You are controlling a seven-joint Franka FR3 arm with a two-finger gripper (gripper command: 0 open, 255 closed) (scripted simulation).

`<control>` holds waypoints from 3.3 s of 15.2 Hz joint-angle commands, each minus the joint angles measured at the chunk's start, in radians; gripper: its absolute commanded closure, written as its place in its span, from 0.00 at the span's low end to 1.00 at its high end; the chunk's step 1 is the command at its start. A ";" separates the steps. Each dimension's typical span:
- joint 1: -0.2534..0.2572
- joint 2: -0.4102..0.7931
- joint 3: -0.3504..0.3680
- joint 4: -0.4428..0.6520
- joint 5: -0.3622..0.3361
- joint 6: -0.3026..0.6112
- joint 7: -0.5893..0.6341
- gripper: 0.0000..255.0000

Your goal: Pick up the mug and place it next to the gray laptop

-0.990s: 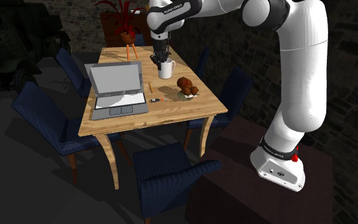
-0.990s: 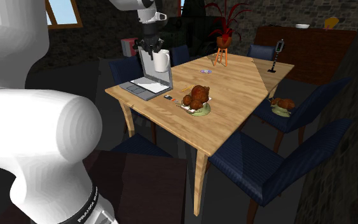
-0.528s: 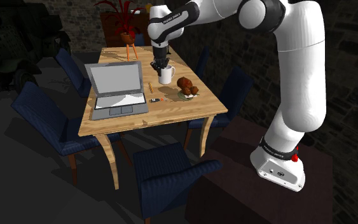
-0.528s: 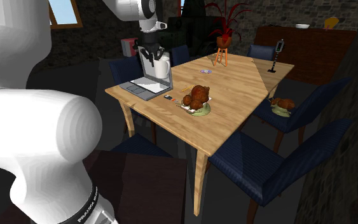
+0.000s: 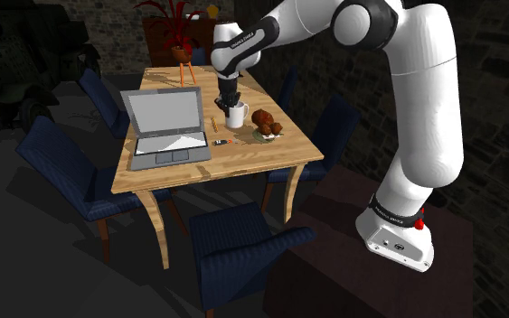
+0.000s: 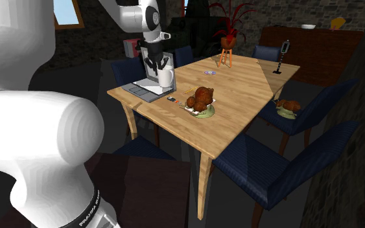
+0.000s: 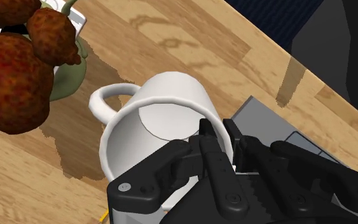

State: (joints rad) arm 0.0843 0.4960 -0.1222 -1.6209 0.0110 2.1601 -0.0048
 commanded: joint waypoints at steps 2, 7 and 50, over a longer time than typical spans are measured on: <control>-0.001 0.014 0.001 -0.017 0.002 0.032 -0.001 1.00; -0.003 0.048 0.003 -0.035 0.005 0.084 -0.001 1.00; -0.003 0.117 0.008 -0.066 0.011 0.183 0.002 0.00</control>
State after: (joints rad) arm 0.0815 0.6134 -0.1138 -1.6864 0.0223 2.3436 -0.0024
